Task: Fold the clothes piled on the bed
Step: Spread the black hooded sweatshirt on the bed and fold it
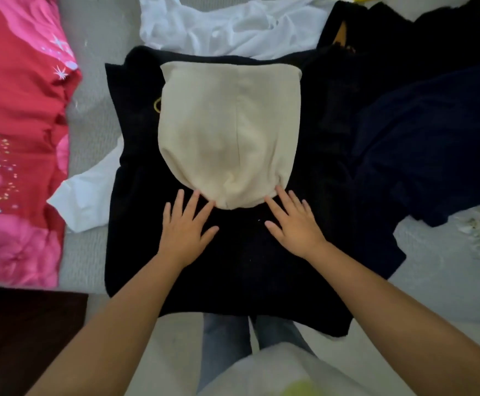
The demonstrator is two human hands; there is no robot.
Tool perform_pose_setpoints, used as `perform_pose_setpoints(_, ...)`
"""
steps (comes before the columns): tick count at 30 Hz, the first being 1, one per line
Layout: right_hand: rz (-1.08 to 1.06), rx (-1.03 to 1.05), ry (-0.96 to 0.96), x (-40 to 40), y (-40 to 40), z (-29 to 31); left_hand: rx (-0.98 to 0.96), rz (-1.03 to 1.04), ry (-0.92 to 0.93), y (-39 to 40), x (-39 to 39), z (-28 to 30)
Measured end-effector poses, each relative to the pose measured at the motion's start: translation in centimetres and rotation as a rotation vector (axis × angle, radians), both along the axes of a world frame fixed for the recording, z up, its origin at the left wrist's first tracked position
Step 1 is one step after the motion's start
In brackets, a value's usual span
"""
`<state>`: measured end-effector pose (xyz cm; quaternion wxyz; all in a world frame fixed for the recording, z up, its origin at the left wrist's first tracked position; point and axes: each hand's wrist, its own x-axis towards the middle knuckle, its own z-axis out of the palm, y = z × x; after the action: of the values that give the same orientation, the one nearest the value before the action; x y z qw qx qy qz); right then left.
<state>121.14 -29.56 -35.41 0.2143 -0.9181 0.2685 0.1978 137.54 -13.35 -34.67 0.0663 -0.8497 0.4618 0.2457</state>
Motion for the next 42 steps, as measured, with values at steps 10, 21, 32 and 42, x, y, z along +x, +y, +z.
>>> perform_pose_setpoints(10,-0.443,-0.211,-0.149,-15.1,9.4,-1.0,-0.130,0.657,0.041,15.6,-4.2,-0.8)
perform_pose_setpoints(21,-0.639,-0.138,-0.339,-17.8,14.4,-1.8,-0.456,0.858,0.377,20.1,-3.2,-1.0)
perform_pose_setpoints(32,-0.811,0.059,-0.337,-18.0,15.4,1.0,-0.524,0.725,0.351,21.7,-6.0,0.1)
perform_pose_setpoints(42,-0.624,-0.177,-0.275,-17.9,14.6,0.2,-0.540,0.677,0.430,22.7,-8.2,0.7)
